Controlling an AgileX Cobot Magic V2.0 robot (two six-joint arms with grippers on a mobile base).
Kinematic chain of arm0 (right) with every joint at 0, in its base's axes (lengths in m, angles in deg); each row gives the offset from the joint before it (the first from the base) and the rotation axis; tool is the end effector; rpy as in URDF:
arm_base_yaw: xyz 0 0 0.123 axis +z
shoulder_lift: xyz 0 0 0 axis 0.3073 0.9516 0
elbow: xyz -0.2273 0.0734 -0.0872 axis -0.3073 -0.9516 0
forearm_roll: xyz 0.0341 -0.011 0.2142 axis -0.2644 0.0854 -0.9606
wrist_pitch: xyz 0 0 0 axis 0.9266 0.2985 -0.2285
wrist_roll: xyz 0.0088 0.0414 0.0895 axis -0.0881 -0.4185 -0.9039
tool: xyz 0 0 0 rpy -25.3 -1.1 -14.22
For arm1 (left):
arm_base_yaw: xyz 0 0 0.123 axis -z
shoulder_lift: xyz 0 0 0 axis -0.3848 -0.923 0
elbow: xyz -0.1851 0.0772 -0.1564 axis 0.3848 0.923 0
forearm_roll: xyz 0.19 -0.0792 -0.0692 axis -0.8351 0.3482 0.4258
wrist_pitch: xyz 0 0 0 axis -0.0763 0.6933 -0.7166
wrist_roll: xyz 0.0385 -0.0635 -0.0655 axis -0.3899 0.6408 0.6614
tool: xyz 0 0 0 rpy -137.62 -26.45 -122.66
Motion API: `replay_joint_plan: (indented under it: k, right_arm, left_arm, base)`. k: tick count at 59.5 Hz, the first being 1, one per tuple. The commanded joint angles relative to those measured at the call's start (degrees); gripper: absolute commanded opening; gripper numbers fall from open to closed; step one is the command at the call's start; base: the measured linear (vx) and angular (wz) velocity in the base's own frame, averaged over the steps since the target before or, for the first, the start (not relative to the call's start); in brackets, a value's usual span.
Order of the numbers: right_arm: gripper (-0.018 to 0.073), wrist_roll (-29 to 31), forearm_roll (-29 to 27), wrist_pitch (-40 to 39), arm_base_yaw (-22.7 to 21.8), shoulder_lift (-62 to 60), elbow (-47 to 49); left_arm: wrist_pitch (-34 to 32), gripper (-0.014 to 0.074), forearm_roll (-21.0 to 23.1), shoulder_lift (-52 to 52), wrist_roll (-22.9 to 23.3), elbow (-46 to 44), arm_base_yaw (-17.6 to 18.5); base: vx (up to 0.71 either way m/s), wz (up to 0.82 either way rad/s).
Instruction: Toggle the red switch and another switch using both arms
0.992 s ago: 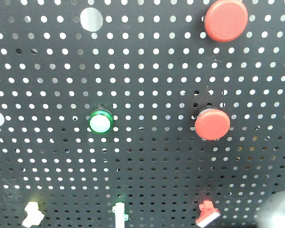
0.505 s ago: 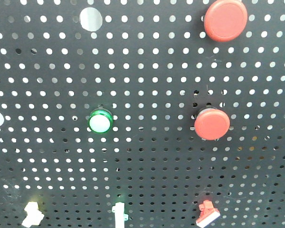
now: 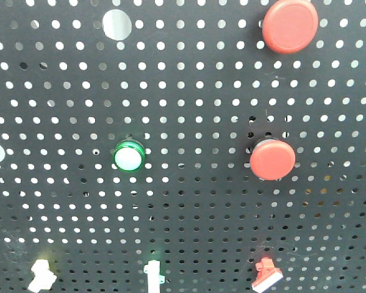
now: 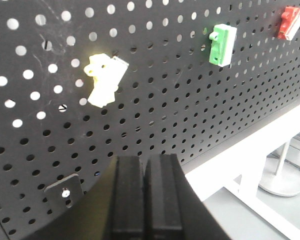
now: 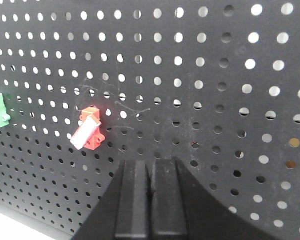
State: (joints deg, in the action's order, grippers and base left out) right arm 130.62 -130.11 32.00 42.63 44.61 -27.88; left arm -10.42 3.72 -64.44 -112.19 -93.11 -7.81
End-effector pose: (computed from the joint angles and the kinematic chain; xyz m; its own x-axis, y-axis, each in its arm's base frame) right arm 0.0745 0.0360 0.2610 0.0237 -0.0029 -0.9997 -0.4312 0.9022 -0.0128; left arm 0.0672 -0.0517 0.2580 -0.1227 0.1145 -0.9858 0.5681 0.8226 0.0248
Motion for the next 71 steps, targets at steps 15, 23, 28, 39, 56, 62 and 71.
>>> replay_joint_plan:
  k: [15, 23, 28, 39, 56, 62, 71]
  right_arm:
    - [-0.0006, 0.5, 0.0, -1.6, -0.3, 0.5, 1.7]
    - [-0.0006, 0.5, 0.0, -1.6, -0.3, 0.5, 1.7]
    - [-0.0006, 0.5, 0.0, -1.6, -0.3, 0.5, 1.7]
    - [-0.0006, 0.5, 0.0, -1.6, -0.3, 0.5, 1.7]
    - [-0.0006, 0.5, 0.0, -1.6, -0.3, 0.5, 1.7]
    - [-0.0006, 0.5, 0.0, -1.5, -0.3, 0.5, 1.7]
    - [-0.0006, 0.5, 0.0, -1.6, -0.3, 0.5, 1.7]
  left_arm:
    - [-7.8, 0.0003, -14.0, -0.5, 6.8, -1.6, -0.5]
    - [-13.3, 0.0003, -29.7, -0.2, 22.9, -0.4, -3.5]
    - [-19.2, 0.0003, -36.6, 2.2, 32.4, 3.0, -5.9]
    - [-29.4, 0.0003, -45.3, 11.4, 45.9, 14.2, -9.6]
    - [-22.3, 0.0003, -49.5, 19.5, 49.6, 18.9, -10.1]
    - [-22.5, 0.0003, -49.4, 19.5, 49.6, 18.9, -10.1]
    - [-22.6, 0.0003, -49.3, 19.4, 49.6, 18.9, -10.1]
  base:
    - [0.0, 0.0]
    - [0.0, 0.0]
    - [0.0, 0.0]
    - [0.0, 0.0]
    - [0.0, 0.0]
    - [0.0, 0.0]
    - [0.0, 0.0]
